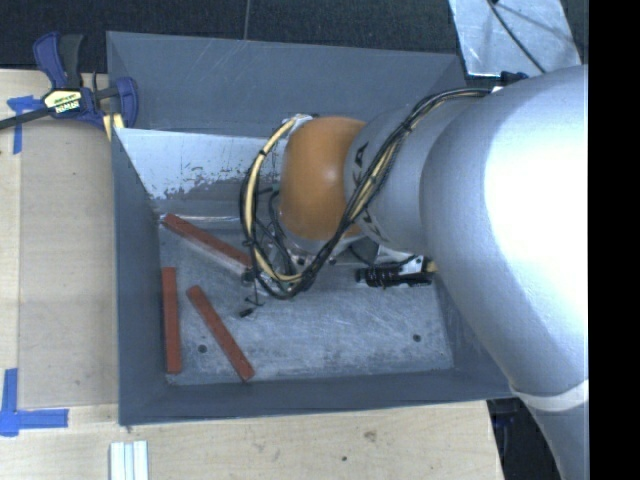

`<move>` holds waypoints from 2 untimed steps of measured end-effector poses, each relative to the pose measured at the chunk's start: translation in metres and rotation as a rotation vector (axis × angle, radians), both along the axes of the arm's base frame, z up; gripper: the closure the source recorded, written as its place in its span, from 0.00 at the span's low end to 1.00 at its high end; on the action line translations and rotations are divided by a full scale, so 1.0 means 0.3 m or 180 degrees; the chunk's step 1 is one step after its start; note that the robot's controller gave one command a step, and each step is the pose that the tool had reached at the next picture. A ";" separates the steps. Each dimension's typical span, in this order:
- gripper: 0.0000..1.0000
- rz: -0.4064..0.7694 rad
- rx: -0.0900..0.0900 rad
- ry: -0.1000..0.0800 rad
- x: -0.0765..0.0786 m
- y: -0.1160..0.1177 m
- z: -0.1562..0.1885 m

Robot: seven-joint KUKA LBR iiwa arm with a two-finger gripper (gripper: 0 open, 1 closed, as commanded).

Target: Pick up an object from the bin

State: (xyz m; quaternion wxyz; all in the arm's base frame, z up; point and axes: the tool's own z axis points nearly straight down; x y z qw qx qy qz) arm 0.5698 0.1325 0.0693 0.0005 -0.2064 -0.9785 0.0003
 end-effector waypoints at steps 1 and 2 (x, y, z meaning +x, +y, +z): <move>0.00 0.0004 0.0001 -0.0003 0.001 0.000 0.001; 1.00 0.0001 0.0003 -0.0010 0.004 0.000 0.002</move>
Offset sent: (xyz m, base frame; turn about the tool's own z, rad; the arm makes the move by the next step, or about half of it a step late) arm 0.0000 0.0000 0.0000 0.0000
